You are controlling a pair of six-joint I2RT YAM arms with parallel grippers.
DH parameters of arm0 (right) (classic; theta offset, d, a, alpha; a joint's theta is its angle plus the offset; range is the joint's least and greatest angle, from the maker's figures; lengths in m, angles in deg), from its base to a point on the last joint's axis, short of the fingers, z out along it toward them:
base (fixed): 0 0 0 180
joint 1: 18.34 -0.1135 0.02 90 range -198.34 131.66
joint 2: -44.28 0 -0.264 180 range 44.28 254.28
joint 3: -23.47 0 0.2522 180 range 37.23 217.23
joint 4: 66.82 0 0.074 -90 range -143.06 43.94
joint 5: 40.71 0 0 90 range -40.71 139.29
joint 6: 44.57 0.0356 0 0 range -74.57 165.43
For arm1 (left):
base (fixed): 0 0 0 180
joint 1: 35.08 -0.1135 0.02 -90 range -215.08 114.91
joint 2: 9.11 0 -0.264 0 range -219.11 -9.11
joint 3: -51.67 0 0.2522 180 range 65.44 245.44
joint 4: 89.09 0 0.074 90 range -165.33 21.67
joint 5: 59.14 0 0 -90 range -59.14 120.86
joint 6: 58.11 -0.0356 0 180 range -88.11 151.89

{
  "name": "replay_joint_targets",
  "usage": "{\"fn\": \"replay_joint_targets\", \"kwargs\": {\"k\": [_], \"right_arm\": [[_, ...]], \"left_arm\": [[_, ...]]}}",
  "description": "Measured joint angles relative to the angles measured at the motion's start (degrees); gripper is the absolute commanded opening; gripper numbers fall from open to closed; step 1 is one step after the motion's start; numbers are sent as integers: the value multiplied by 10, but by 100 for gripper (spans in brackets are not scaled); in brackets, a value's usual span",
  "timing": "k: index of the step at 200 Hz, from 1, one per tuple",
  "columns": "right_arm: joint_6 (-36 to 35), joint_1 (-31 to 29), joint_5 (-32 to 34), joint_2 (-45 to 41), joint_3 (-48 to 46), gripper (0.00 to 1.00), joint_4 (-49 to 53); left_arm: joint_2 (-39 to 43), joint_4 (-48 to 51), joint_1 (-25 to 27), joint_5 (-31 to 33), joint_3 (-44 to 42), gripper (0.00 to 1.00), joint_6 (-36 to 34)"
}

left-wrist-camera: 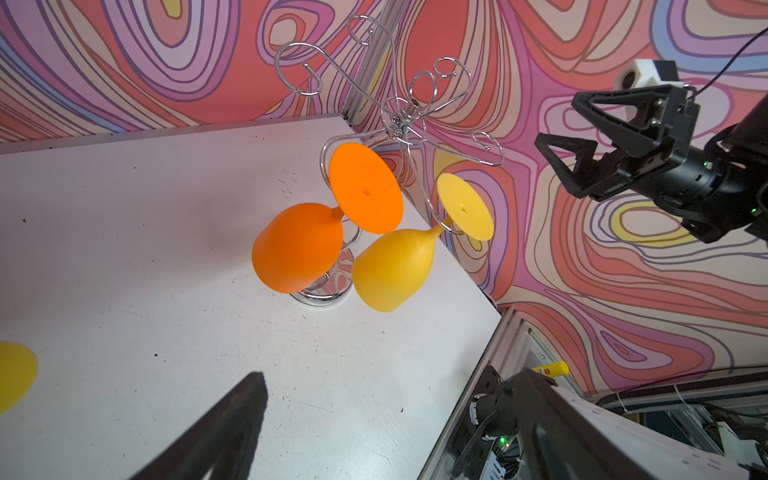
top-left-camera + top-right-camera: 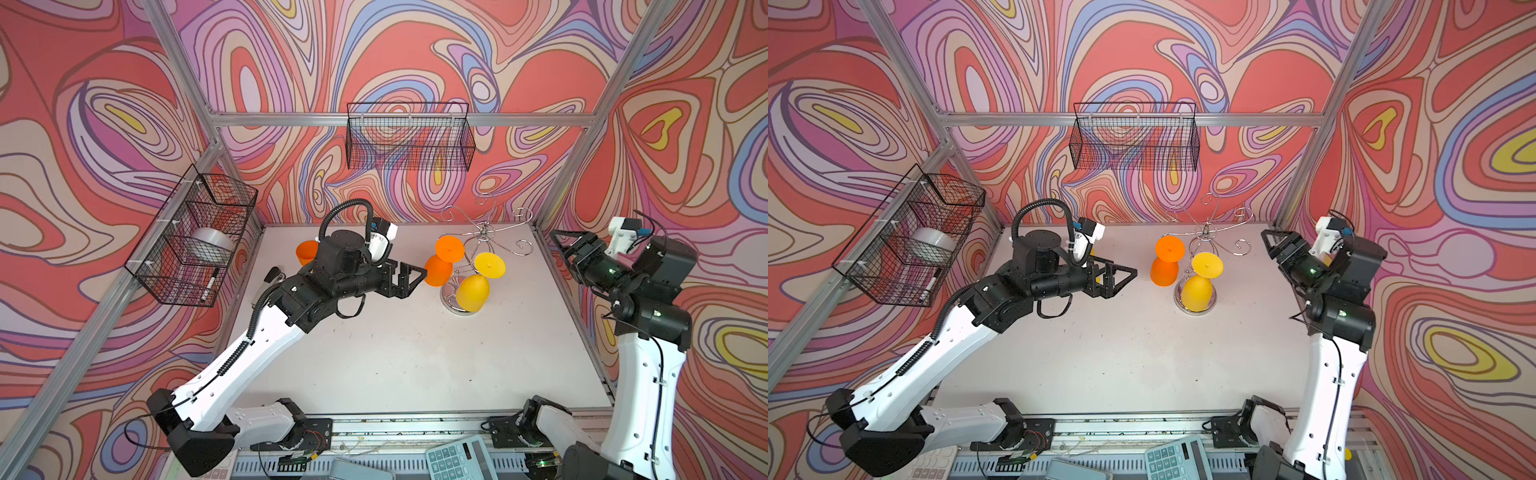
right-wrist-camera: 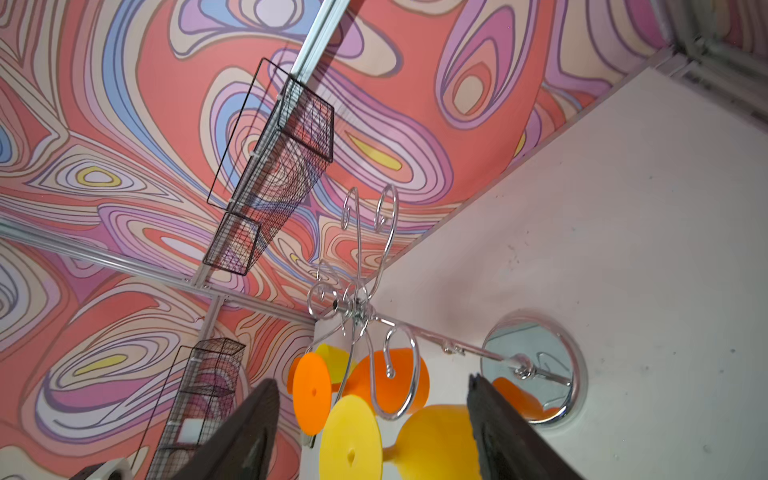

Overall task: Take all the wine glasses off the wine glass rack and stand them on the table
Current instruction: 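Swing the right arm around to approach the rack from its far side, then reach the open right gripper to the foot of the hanging yellow glass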

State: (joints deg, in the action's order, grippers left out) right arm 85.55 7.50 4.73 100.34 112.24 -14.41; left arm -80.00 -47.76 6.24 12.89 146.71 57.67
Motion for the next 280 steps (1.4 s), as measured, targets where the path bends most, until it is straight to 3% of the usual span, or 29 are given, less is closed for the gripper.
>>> {"fn": "replay_joint_targets", "kwargs": {"k": [58, 150, 205, 255, 280], "right_arm": [[44, -9, -70, -26, -76, 62, 19], [138, -16, -134, -54, -186, 51, -96], [171, -38, -143, -52, -193, 48, -149], [176, -123, -108, -39, -203, 45, -165], [171, -136, -88, -37, -204, 42, -163]], "left_arm": [[-5, 0, 0, -1, 0, 92, 5], [-26, -9, 0, -9, 0, 91, 15], [-28, -11, 0, -11, 3, 91, 19], [-28, -12, 0, -11, 4, 90, 19], [-28, -12, 0, -10, 4, 90, 19]]}}
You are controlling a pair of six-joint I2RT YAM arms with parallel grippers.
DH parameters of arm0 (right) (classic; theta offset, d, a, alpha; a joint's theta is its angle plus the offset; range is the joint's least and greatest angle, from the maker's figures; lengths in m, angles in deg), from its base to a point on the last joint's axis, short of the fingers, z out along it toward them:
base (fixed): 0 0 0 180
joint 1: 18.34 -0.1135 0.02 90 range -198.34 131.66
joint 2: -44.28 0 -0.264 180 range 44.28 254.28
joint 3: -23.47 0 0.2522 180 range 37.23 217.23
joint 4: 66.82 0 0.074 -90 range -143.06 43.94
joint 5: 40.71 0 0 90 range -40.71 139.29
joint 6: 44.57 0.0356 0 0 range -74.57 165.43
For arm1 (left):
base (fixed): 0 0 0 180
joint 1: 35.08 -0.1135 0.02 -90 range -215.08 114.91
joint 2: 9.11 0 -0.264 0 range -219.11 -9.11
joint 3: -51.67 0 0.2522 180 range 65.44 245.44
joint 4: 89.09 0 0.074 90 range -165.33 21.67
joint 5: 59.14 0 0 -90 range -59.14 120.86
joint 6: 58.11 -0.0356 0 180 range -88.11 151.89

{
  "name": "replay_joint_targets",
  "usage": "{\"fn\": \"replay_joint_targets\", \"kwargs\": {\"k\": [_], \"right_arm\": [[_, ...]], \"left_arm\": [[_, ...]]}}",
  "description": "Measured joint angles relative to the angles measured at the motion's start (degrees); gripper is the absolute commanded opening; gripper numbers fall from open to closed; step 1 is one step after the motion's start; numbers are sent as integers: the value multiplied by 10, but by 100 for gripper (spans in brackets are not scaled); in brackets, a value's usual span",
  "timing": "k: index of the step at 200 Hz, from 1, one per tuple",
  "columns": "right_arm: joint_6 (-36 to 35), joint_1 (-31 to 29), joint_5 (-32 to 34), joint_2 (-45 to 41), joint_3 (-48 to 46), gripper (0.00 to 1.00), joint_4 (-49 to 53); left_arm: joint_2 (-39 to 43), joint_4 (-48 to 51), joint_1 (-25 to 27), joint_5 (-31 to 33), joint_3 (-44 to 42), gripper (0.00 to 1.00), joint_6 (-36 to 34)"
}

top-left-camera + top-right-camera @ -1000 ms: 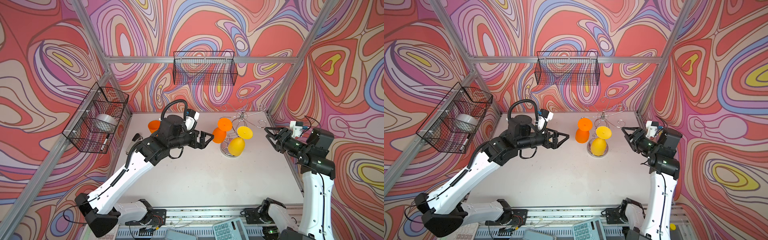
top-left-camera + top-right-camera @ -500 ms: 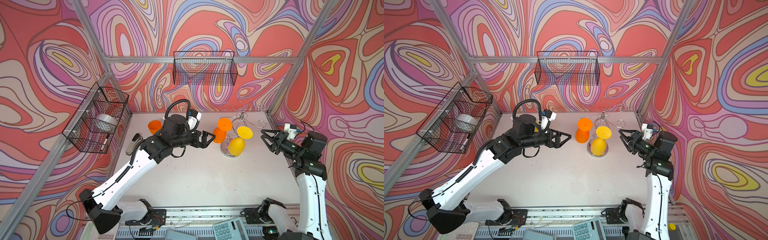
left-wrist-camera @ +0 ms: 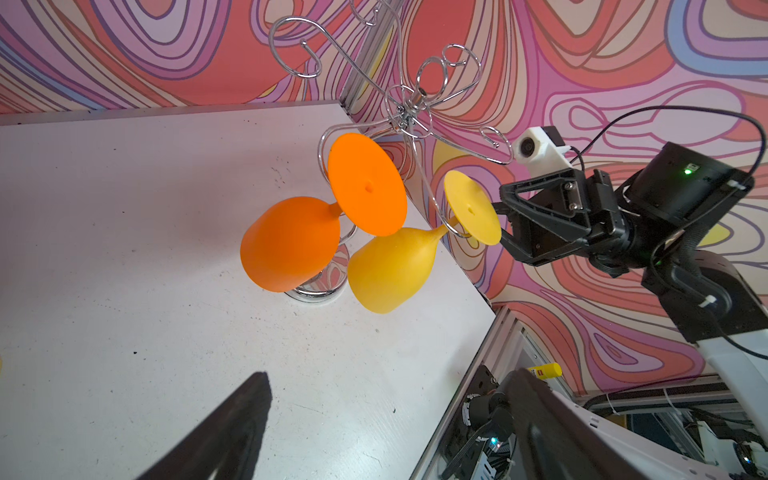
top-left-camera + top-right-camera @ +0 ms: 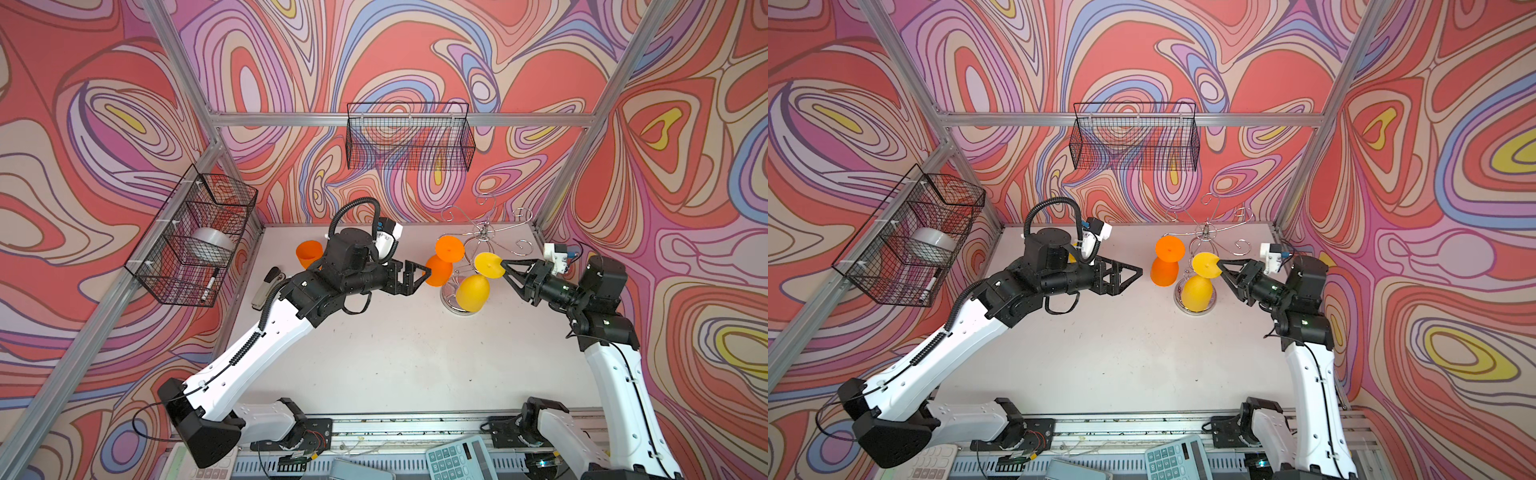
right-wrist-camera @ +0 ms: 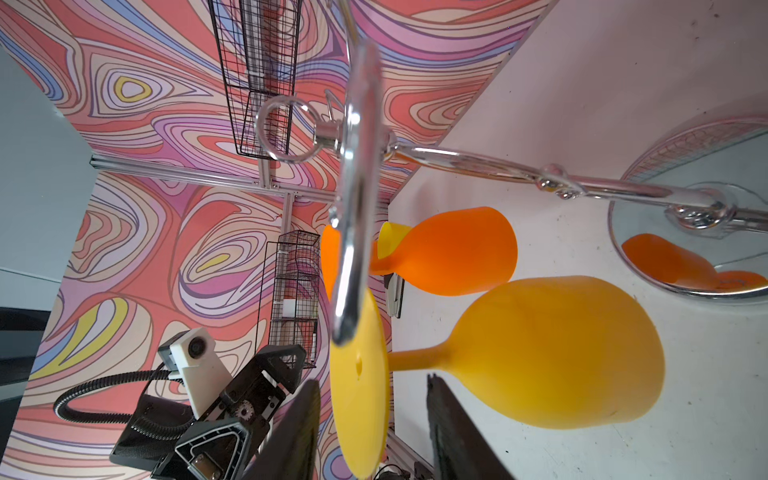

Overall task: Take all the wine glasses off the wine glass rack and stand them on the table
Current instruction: 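Reach the open right gripper to the foot of the hanging yellow glass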

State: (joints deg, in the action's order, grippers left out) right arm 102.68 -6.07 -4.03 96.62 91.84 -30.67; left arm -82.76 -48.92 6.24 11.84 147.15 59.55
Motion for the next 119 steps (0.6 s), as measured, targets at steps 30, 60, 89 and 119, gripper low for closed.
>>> {"fn": "replay_joint_targets", "kwargs": {"k": [30, 60, 89, 119], "right_arm": [[-2, -1, 18, 2, -5, 39, -4], [9, -5, 28, 8, -23, 36, -28], [36, -10, 33, 10, -33, 34, -62], [60, -12, 35, 10, -33, 30, -95]], "left_arm": [[0, 0, 0, 0, 2, 90, 0], [0, 0, 0, 0, 6, 90, 0], [0, 0, 0, 0, 8, 90, 0], [0, 0, 0, 0, 8, 90, 0]]}}
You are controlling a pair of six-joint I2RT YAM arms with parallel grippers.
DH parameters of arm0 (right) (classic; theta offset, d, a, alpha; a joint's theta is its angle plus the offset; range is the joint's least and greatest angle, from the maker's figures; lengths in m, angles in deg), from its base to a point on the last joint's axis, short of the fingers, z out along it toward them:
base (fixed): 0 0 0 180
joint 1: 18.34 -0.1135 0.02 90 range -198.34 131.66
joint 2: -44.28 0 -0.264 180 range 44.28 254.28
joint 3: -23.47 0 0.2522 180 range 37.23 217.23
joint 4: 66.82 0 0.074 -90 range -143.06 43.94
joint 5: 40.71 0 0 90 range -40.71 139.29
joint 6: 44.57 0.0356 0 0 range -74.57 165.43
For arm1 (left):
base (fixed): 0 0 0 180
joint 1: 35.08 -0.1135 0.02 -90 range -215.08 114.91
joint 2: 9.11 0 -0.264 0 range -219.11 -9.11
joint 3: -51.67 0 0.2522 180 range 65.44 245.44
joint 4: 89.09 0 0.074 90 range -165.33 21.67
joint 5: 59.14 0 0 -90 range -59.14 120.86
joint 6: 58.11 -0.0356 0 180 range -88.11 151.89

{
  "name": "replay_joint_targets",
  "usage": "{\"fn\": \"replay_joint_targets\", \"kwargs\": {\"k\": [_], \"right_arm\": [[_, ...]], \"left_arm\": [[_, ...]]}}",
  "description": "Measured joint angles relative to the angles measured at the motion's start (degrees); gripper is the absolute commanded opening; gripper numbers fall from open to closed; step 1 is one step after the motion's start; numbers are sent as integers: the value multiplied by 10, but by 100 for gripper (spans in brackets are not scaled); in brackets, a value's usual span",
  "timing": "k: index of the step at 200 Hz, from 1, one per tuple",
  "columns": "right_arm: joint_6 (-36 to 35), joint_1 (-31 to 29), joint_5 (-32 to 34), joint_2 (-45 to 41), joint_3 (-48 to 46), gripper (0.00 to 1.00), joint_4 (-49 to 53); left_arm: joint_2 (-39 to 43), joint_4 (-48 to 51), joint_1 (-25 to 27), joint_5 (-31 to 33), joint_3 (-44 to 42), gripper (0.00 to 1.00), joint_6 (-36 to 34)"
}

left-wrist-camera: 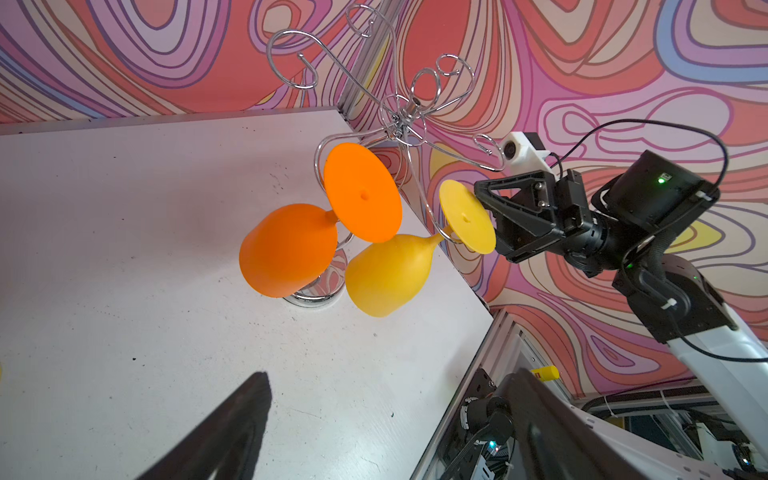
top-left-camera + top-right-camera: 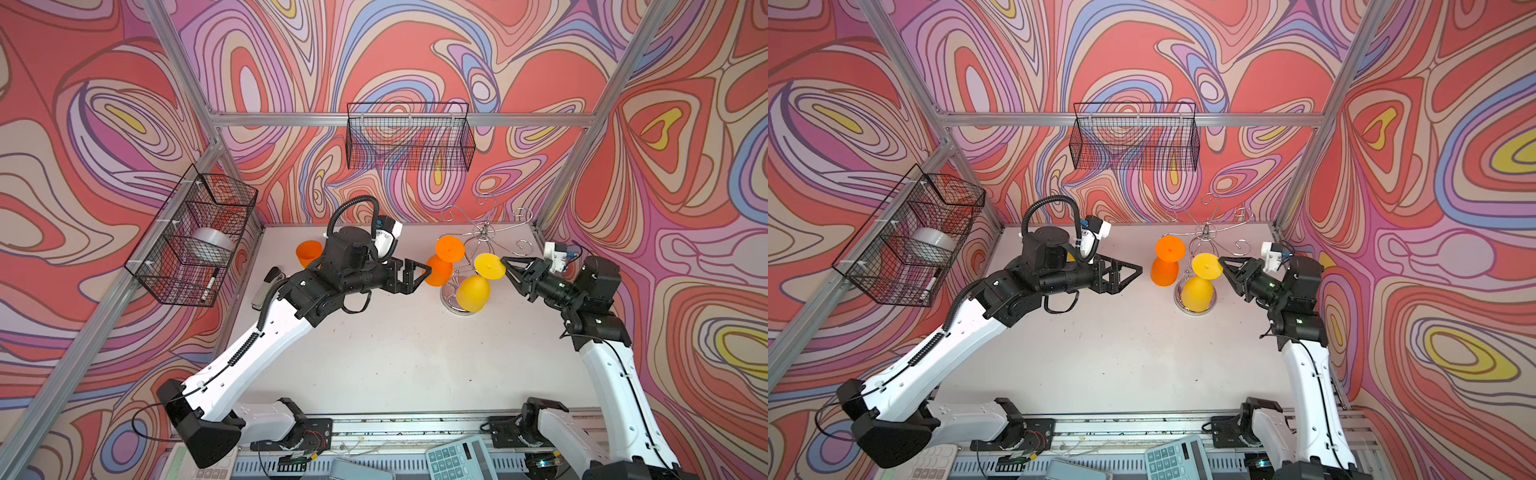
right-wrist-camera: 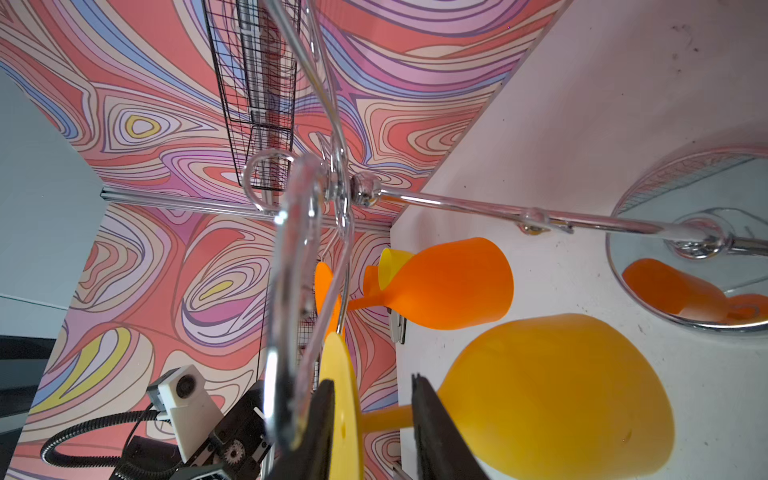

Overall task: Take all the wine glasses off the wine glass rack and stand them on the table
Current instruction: 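Reach the open right gripper to the foot of the hanging yellow glass, then close the right gripper on the yellow glass foot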

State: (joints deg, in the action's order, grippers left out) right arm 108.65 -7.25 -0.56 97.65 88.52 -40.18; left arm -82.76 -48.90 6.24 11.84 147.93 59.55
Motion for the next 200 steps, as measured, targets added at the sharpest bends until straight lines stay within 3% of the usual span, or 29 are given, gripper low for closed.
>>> {"fn": "replay_joint_targets", "kwargs": {"k": [61, 166, 200], "right_arm": [[31, -8, 2, 1, 0, 17, -37], [37, -21, 2, 1, -7, 13, -42], [33, -22, 2, 1, -7, 6, -36]], "left_arm": [[0, 0, 0, 0, 0, 90, 0], [1, 0, 0, 7, 0, 90, 0], [1, 0, 0, 9, 0, 90, 0]]}}
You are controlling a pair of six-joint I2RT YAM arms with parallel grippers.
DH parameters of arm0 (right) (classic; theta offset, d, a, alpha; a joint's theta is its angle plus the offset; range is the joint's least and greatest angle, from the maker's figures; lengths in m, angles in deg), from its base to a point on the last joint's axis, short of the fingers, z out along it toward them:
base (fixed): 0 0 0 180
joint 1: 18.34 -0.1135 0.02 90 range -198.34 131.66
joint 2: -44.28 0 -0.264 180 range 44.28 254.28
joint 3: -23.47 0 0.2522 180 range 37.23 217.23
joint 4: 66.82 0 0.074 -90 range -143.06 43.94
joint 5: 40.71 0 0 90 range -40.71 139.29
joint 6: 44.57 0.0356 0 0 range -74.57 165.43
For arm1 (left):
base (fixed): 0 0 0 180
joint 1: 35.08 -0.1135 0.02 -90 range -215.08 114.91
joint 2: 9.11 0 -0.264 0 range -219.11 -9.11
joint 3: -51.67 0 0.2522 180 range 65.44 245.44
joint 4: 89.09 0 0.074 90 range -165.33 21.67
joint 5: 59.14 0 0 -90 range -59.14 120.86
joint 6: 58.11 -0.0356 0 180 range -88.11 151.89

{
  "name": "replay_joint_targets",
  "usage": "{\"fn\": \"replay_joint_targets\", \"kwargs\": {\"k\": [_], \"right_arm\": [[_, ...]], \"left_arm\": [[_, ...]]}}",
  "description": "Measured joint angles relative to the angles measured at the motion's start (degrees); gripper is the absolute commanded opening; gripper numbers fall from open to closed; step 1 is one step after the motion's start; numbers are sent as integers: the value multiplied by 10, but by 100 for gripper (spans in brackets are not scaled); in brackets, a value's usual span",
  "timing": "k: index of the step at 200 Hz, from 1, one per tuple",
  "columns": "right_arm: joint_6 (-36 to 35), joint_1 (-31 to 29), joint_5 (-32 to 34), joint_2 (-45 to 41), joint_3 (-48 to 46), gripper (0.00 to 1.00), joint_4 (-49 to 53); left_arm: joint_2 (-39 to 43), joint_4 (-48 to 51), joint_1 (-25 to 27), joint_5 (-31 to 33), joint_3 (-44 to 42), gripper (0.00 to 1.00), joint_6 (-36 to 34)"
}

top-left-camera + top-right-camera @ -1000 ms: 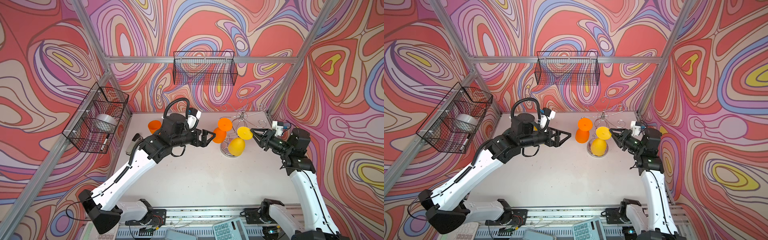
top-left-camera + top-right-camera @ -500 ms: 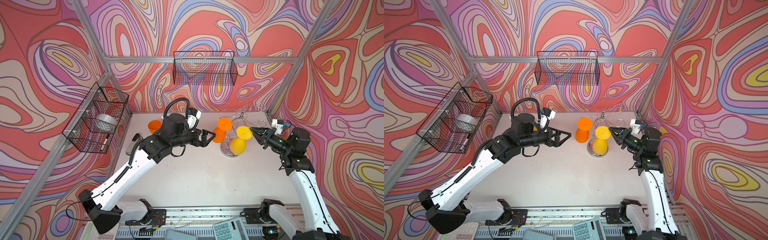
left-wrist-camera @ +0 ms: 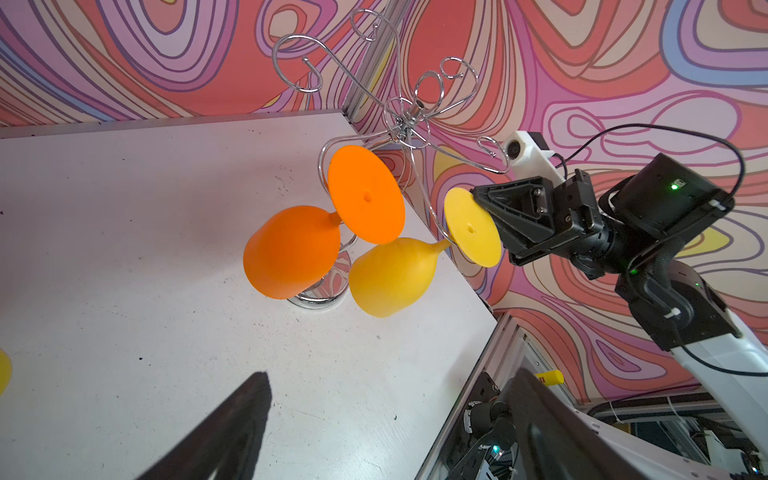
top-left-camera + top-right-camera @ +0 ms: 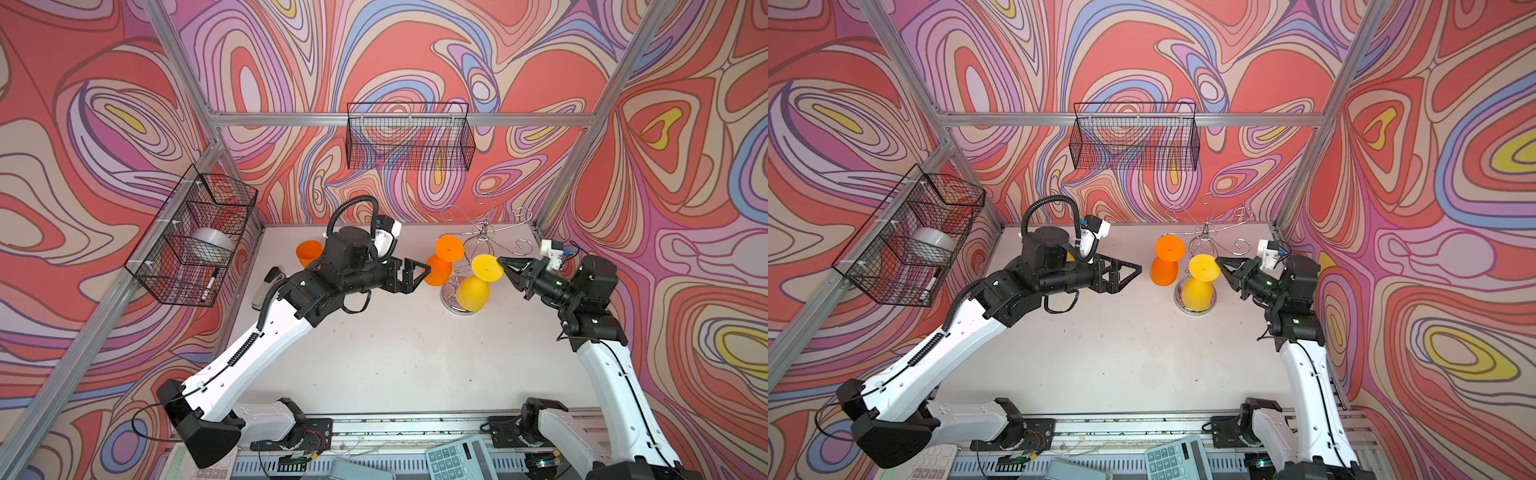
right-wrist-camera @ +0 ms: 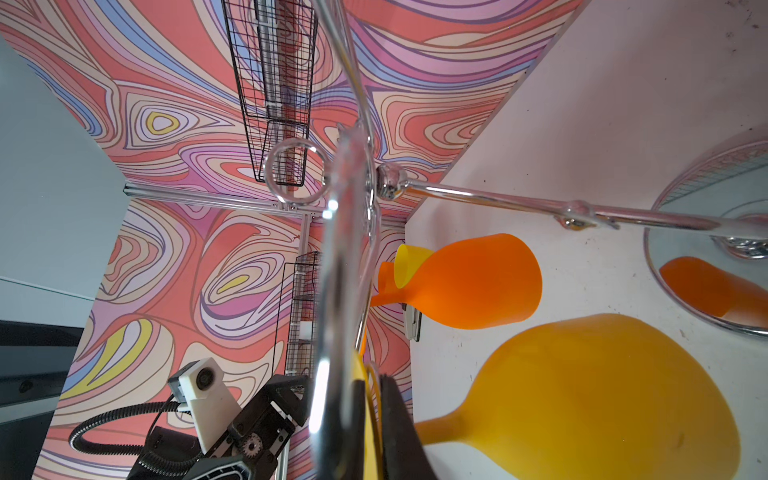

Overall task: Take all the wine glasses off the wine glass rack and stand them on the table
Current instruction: 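Close the right gripper on the yellow glass foot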

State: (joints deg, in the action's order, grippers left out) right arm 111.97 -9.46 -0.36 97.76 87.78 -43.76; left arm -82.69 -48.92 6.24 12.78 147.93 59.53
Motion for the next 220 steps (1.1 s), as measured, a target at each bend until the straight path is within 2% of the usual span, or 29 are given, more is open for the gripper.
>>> {"fn": "replay_joint_targets", "kwargs": {"k": [30, 171, 220], "right_arm": [[0, -2, 2, 4, 0, 0, 1], [5, -7, 9, 12, 29, 0, 6], [23, -18, 20, 13, 34, 0, -27]], "left_arm": [[0, 0, 0, 2, 0, 90, 0], [0, 0, 0, 4, 0, 90, -4], [0, 0, 0, 3, 0, 90, -4]]}}
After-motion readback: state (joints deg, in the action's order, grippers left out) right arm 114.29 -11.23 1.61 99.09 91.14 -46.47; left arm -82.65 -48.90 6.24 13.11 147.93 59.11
